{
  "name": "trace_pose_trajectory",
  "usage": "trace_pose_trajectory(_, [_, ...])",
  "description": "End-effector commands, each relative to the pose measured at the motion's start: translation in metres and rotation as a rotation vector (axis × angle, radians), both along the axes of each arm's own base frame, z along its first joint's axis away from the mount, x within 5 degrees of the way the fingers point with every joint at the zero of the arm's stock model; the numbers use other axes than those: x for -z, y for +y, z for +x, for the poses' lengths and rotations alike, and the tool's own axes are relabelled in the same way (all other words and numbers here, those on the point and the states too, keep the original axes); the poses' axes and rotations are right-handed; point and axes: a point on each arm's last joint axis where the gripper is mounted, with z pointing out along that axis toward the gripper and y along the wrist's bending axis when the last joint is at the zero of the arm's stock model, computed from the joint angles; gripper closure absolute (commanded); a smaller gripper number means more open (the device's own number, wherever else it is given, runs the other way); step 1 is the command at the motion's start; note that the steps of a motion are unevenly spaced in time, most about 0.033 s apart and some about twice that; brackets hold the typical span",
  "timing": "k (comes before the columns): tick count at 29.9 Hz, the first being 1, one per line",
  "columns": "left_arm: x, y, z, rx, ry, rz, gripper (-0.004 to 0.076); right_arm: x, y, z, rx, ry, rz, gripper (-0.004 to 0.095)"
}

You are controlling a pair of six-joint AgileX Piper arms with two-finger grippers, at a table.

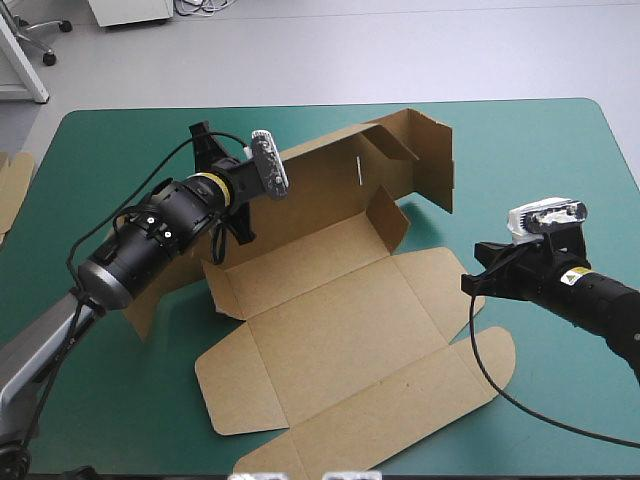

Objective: Fold the box

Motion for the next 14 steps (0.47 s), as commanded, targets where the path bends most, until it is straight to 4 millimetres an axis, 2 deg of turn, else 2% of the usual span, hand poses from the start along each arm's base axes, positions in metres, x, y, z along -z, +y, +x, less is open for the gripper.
trace_pose_trajectory(1, [-0.010,-0.007,-0.012,0.046,-0.044,-0.067,0.0738,-0.018,-0.001,0.000,0.019,-0.082,0.026,0.0926])
trace_pose_trajectory(7, [0.008,-0.022,-0.039,0.094,0.052,-0.016,0.0738,-0.018,-0.001,0.000,0.025,-0.091,0.027,0.0926])
trace_pose_trajectory(10, [0.011,-0.026,-0.051,0.101,0.093,0.009,0.0738,-0.018,-0.001,0.000,0.026,-0.093,0.030,0.0926])
trace_pose_trajectory(14, [0.011,-0.024,-0.063,0.135,0.064,0.033,0.0738,-0.018,-0.001,0.000,0.027,-0.089,0.033,0.0926])
